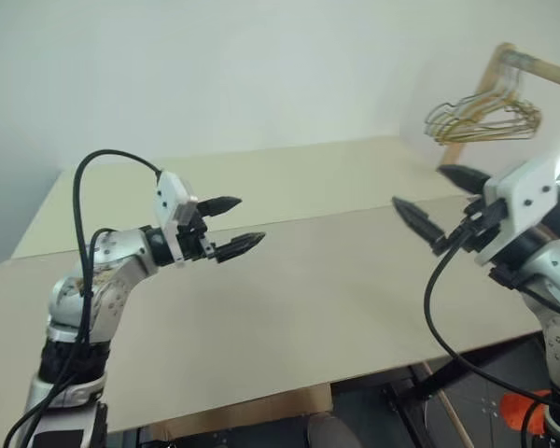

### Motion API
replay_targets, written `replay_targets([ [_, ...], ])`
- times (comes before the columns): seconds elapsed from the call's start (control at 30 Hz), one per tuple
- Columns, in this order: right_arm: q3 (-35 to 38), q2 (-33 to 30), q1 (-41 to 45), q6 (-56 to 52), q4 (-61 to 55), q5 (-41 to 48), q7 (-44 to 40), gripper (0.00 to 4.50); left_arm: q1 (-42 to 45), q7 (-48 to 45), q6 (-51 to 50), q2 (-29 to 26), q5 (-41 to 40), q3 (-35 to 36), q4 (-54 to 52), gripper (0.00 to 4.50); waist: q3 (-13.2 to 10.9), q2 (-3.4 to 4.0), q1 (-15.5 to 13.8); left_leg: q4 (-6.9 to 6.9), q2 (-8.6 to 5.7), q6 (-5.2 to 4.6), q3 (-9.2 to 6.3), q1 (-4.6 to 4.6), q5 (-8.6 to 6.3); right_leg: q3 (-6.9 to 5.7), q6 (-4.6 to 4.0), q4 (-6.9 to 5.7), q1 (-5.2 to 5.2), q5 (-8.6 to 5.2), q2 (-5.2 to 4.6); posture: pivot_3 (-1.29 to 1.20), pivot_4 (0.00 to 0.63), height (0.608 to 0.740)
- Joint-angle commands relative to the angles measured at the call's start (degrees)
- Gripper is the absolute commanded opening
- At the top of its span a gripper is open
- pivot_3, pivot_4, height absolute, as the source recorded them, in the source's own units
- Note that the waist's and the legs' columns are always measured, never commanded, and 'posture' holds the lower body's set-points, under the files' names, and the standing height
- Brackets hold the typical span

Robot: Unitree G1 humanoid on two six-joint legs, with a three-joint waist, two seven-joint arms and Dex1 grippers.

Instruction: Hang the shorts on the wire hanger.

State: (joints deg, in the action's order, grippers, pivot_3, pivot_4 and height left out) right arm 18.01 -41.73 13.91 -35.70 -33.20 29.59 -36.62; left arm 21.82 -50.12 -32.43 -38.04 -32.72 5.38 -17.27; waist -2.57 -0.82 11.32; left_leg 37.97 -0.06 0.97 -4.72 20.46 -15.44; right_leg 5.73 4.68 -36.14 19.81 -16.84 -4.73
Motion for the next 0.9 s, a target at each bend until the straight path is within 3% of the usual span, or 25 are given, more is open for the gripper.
replay_targets([
  [0.03,-2.1,-0.87,0.2,3.67,1.74,0.02,-3.79,4.47,-1.04,0.33,0.62,-1.64,0.1,1.66,-3.58,4.5,0.0,0.0,-2.39,0.0,0.0,0.02,0.0,0.1,0.01,-0.01,-0.02,-0.06,0.14,0.01,0.0,-0.06,0.0,0.74],
  [0.17,-3.88,-0.61,1.22,4.89,3.59,-0.73,-4.39,4.47,-2.31,0.78,0.66,-2.43,-0.03,2.15,-4.41,4.5,0.0,0.0,-6.23,0.0,0.0,0.27,0.11,0.5,0.17,-0.12,-0.13,-0.21,0.58,0.07,0.05,-0.04,0.0,0.74],
  [0.37,-4.82,-0.54,0.39,5.35,3.04,-1.18,-4.44,4.47,-2.91,0.44,0.58,-3.21,-0.33,2.06,-4.78,4.5,0.0,-0.01,-8.63,0.0,0.03,0.4,0.25,0.64,0.26,-0.14,-0.26,-0.53,0.87,0.07,0.14,-0.05,0.0,0.74],
  [0.9,-3.43,-1.67,-1.97,4.95,1.22,-0.87,-4.57,4.47,-2.04,0.14,1.28,-1.84,-0.59,0.97,-4.22,4.5,0.0,-0.01,-8.68,0.02,0.14,0.43,0.29,0.61,0.34,-0.15,-0.35,-0.68,0.9,0.06,0.3,-0.07,0.0,0.74],
])
